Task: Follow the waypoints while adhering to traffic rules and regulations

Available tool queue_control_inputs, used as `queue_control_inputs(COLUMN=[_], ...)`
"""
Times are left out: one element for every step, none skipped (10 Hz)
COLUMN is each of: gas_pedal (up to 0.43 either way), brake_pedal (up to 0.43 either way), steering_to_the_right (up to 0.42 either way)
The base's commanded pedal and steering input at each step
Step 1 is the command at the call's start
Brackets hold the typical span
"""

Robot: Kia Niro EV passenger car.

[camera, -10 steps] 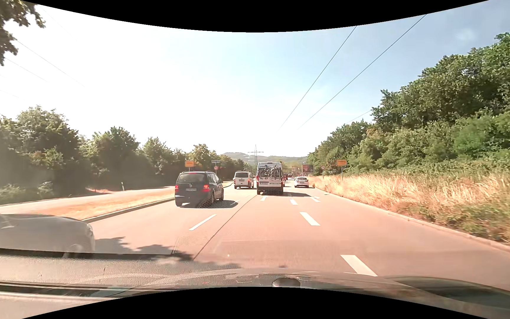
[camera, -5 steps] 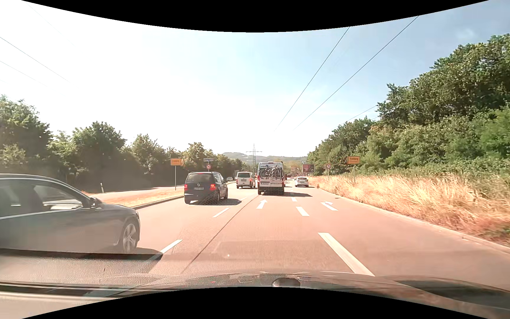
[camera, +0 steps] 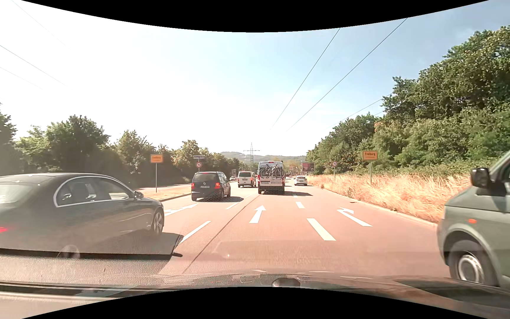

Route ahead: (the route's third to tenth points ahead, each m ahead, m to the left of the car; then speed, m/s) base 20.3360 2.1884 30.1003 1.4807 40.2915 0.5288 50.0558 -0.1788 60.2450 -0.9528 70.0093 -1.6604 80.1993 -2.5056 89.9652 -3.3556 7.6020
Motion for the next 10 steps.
queue_control_inputs(gas_pedal=[0.000, 0.000, 0.000, 0.000, 0.000, 0.000, 0.000, 0.008, 0.008, 0.020], brake_pedal=[0.000, 0.000, 0.000, 0.000, 0.000, 0.000, 0.000, 0.000, 0.000, 0.000], steering_to_the_right=[0.011, 0.011, 0.011, 0.011, 0.011, 0.011, 0.011, 0.011, 0.011, 0.011])
